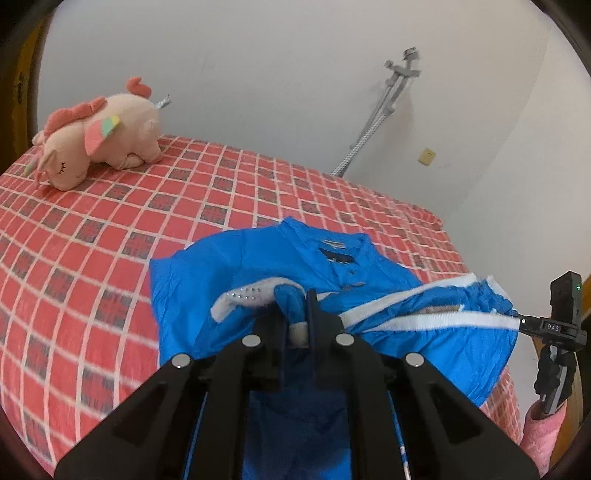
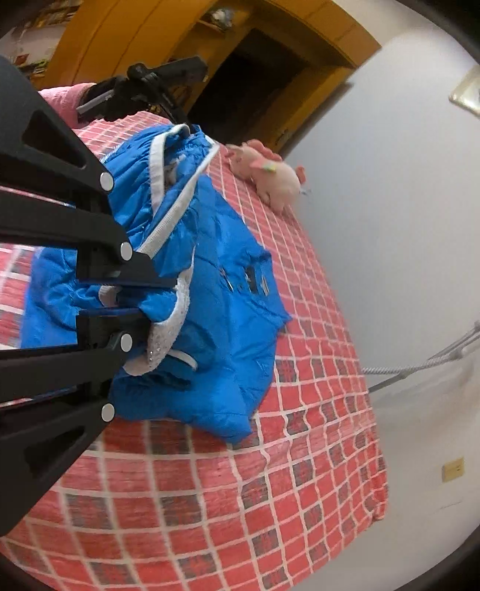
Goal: Fold large clothes
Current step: 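Lift the hem with both tools and fold it toward the collar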
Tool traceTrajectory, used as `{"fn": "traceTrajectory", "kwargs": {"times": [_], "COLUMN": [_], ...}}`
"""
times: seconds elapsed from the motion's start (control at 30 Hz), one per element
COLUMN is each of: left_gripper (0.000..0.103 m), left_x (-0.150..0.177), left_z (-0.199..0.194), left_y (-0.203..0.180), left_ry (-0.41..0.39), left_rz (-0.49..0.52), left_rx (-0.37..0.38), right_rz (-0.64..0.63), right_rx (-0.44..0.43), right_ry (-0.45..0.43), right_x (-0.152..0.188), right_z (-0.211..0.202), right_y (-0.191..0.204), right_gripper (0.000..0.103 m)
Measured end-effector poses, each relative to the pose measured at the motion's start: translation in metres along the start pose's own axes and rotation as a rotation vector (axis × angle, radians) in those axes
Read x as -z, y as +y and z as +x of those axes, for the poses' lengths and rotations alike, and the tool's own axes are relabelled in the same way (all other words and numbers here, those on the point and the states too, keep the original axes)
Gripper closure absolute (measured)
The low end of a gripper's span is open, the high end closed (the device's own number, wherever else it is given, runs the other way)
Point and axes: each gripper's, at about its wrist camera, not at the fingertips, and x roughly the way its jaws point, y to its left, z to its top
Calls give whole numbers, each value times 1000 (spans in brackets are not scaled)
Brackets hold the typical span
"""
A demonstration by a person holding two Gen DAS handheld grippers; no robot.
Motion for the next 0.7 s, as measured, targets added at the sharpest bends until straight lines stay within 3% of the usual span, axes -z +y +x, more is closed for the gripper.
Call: {"fn": "traceTrajectory", "kwargs": {"times": [0.3,0.5,0.6,0.67,0.7], "left_gripper": [94,91,88,80,74], "left_x": [-18,-16,-17,-19,-19], "left_z": [90,116,111,99,89], "left_y": [26,39,41,41,43], "left_ry": [99,133,148,159,158], "left_rz": [-15,-38,-55,-62,-74], "left_rx": [-91,-100,-67,-32,2], "right_rz": [84,100,81,55,38], "right_rx": [45,39,8,-28,-37], "right_ry": [98,116,107,95,89], "right_x": [-33,-34,-33,-31,-29], "right_z": [81,102,91,79,72], "right_y": [-46,-58,-55,-49,-46], "right_gripper": [95,94,85,73,55]}}
